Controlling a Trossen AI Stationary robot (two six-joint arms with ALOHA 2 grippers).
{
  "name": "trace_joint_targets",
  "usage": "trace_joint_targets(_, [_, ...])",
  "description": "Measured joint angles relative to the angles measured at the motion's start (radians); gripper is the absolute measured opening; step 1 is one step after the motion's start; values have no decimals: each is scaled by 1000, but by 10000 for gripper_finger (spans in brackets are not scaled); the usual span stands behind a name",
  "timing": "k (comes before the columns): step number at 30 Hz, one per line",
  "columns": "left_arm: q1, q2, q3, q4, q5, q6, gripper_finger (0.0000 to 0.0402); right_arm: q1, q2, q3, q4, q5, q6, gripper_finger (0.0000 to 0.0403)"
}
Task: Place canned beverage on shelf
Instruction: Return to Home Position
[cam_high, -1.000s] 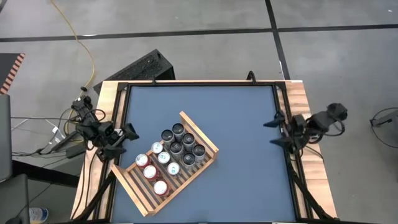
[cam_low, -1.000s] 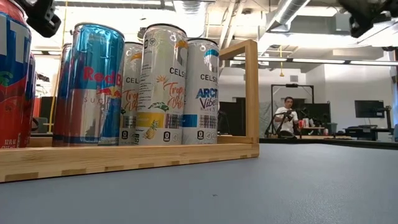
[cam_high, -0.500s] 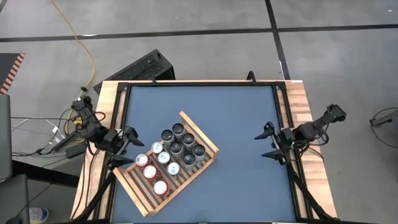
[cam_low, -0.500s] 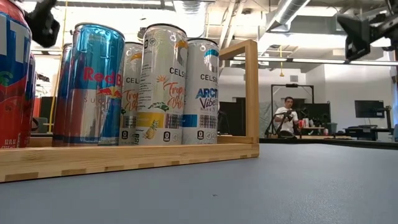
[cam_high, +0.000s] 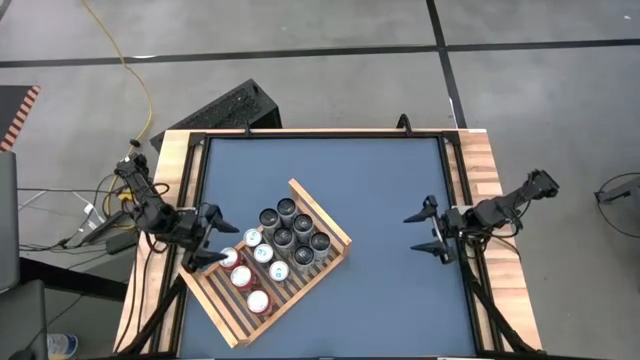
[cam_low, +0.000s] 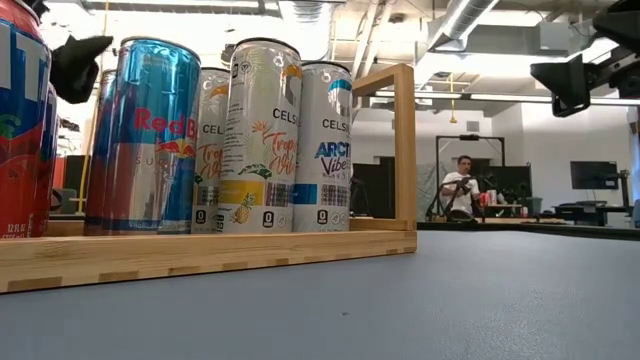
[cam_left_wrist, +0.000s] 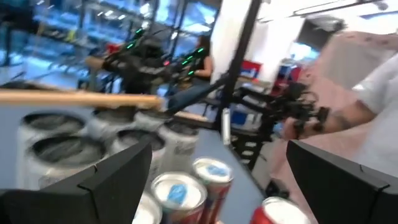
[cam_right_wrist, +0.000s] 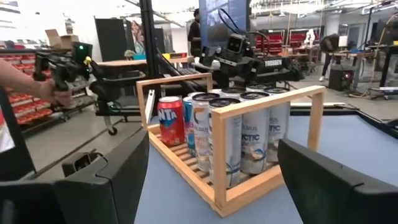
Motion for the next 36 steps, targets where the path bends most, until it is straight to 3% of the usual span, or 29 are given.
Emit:
trace_joint_targets(3, [0, -1, 0, 28, 95, 44, 362, -2, 1, 0, -2, 0, -22, 332])
trace_joint_targets(8, [0, -1, -1, -23, 412, 75, 362, -5, 1, -1, -9, -1, -27, 332])
trace_joint_targets(11, [0, -1, -1, -101, 522, 40, 362, -5, 1, -1, -12, -1, -27, 332])
trace_joint_targets(30, [0, -1, 8, -118, 586, 29, 362, -5, 2, -2, -20, -2, -27, 332])
trace_joint_targets(36, [0, -1, 4, -127, 582, -40, 362, -5, 2, -2, -20, -2, -27, 332])
